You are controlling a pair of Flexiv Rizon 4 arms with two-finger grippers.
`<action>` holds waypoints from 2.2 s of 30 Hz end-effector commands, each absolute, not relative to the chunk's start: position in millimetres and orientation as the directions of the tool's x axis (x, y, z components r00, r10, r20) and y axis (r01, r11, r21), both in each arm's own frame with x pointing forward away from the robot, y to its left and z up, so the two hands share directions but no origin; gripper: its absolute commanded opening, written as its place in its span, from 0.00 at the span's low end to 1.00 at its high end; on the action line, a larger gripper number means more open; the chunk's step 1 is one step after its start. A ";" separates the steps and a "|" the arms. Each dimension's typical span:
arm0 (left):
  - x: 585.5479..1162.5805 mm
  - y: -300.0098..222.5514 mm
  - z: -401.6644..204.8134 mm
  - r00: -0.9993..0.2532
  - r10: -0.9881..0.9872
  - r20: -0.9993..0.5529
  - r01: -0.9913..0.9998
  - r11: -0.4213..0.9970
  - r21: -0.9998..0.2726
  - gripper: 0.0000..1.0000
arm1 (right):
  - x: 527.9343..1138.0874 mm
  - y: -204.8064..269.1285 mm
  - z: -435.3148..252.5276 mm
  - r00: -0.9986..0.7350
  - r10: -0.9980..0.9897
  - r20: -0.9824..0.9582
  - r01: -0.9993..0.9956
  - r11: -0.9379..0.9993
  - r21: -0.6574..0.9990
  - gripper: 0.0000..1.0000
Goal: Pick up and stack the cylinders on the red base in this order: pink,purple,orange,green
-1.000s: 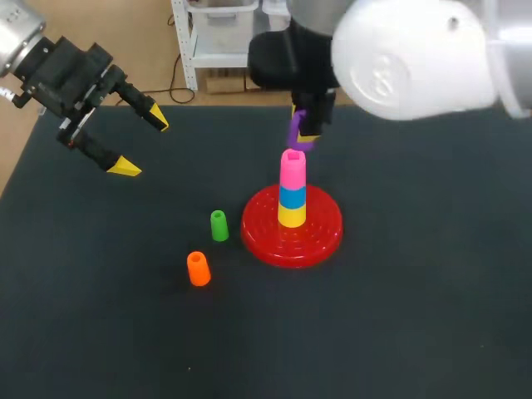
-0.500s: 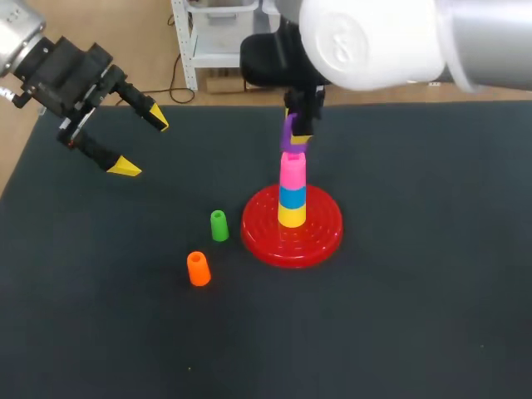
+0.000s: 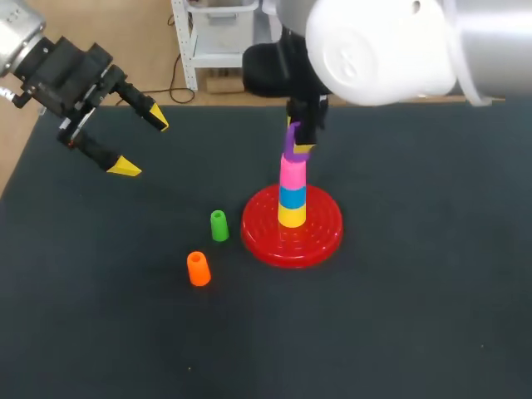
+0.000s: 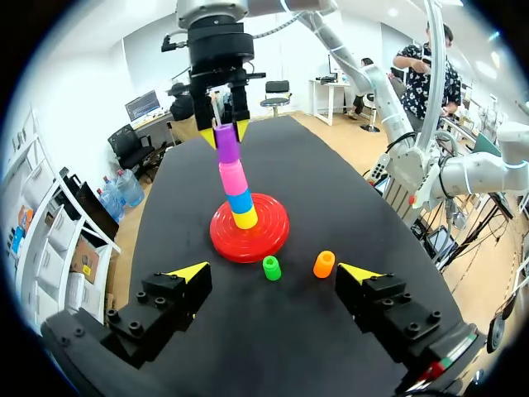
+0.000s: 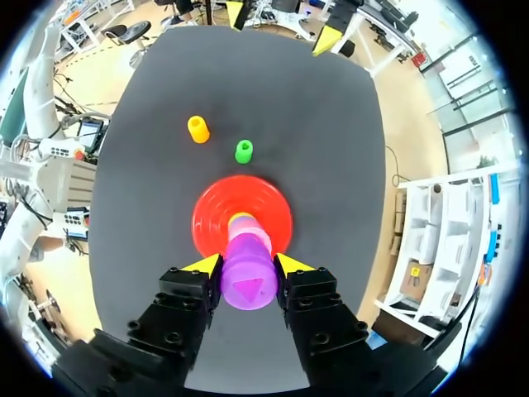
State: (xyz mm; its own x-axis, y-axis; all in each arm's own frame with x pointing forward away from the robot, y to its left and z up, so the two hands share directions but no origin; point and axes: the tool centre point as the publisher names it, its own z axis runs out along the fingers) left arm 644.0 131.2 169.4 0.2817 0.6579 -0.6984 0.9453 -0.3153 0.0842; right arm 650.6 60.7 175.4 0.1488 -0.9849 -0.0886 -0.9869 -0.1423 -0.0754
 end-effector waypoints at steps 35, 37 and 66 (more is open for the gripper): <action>643.4 131.3 168.5 0.283 0.658 -0.698 0.945 -0.314 0.087 1.00 | 659.7 67.3 158.0 0.143 -0.986 -0.089 -0.988 -0.138 -0.065 0.00; 643.4 131.3 168.5 0.283 0.658 -0.698 0.945 -0.314 0.087 1.00 | 658.8 66.3 157.4 0.143 -0.985 -0.094 -0.989 -0.138 -0.057 0.00; 643.4 131.3 168.5 0.283 0.658 -0.698 0.945 -0.314 0.087 1.00 | 657.2 64.3 151.9 0.094 -0.987 -0.133 -0.995 -0.088 -0.052 0.00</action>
